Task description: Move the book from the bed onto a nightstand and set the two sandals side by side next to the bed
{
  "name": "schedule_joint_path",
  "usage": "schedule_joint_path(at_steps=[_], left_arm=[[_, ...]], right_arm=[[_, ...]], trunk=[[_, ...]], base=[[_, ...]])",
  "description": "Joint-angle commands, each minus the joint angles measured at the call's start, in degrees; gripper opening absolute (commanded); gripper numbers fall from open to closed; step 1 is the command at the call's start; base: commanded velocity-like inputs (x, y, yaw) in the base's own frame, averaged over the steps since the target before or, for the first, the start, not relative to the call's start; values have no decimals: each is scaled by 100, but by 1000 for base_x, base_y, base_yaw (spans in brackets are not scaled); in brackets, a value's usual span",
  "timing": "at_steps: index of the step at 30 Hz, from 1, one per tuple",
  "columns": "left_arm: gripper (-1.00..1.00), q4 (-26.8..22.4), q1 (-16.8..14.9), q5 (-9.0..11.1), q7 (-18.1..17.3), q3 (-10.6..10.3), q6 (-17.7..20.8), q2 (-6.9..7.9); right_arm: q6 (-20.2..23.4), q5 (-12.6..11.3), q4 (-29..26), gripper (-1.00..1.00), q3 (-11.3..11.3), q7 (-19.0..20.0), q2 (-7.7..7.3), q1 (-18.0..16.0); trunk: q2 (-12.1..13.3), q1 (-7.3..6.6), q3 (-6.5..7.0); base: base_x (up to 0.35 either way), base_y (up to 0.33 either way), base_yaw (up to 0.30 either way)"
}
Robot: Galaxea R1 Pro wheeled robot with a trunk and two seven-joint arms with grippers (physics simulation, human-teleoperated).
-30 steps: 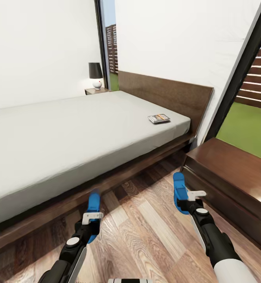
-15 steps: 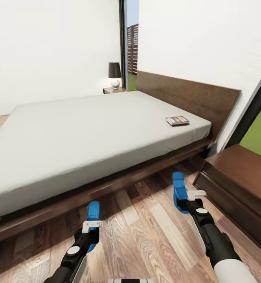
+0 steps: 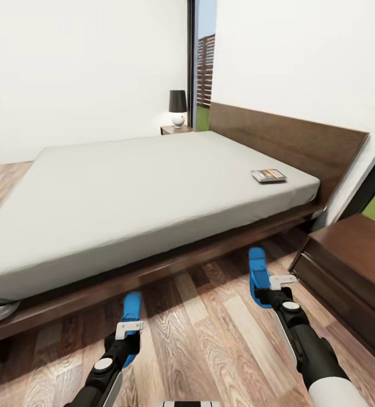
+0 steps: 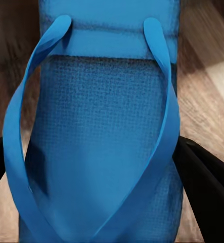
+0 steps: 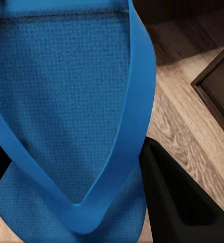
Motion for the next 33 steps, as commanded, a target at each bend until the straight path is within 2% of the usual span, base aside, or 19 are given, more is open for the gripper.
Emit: schedule_joint_path(at_steps=[1, 6, 11, 17, 19, 20, 22, 24, 26, 27, 29, 33], left_arm=[[-100, 40, -3, 22, 41, -16, 27, 2], [-100, 122, -4, 20, 41, -14, -2, 8], [-100, 338, -4, 23, 39, 16, -222, 61], [-100, 547, -4, 31, 32, 270, -376, 152], [-100, 558, -4, 33, 32, 297, -385, 162], [-100, 562, -4, 32, 32, 310, -388, 179], [-100, 563, -4, 29, 32, 316, -390, 188], [-100, 563, -4, 26, 32, 318, -395, 192], [-100, 563, -4, 24, 32, 319, -397, 194], [-100, 563, -4, 21, 32, 319, -398, 207], [-100, 563, -4, 24, 32, 320, -398, 223], [-100, 564, -4, 19, 32, 320, -398, 235]], right_arm=[[44, 45, -55, -100, 3, -5, -1, 25], [35, 41, -153, -100, 4, -1, 0, 121], [-243, 77, -269, -100, 6, 4, -2, 580], [-1254, 83, 4, -100, -12, 28, -38, 1233], [-1603, 73, 344, -100, -25, 163, -61, 1324], [-1907, 86, 703, -100, -29, 263, -73, 1353], [-2082, 94, 909, -100, -30, 294, -89, 1362], [-2205, 102, 1110, -100, -31, 316, -187, 1366], [-2270, 112, 1294, -100, -31, 348, -345, 1367], [-2334, 113, 1399, -100, -31, 428, -499, 1368], [-2550, 92, 1558, -100, -36, 550, -672, 1368], [-2881, 57, 1901, -100, -39, 620, -920, 1368]], trunk=[[-2, -1, -1], [-2, -1, 19], [-2, -1, 40], [-2, -1, 65], [-2, -1, 73], [-2, -1, 77], [-2, -1, 85], [-2, -1, 94], [-2, -1, 102], [-2, -1, 106], [-2, -1, 115], [-2, -1, 132]], base=[[0, 0, 238], [0, 0, 250], [0, 0, 255], [0, 0, 255], [0, 0, 255], [0, 0, 256], [0, 0, 256], [0, 0, 256], [0, 0, 256], [0, 0, 256], [0, 0, 256], [0, 0, 255]])
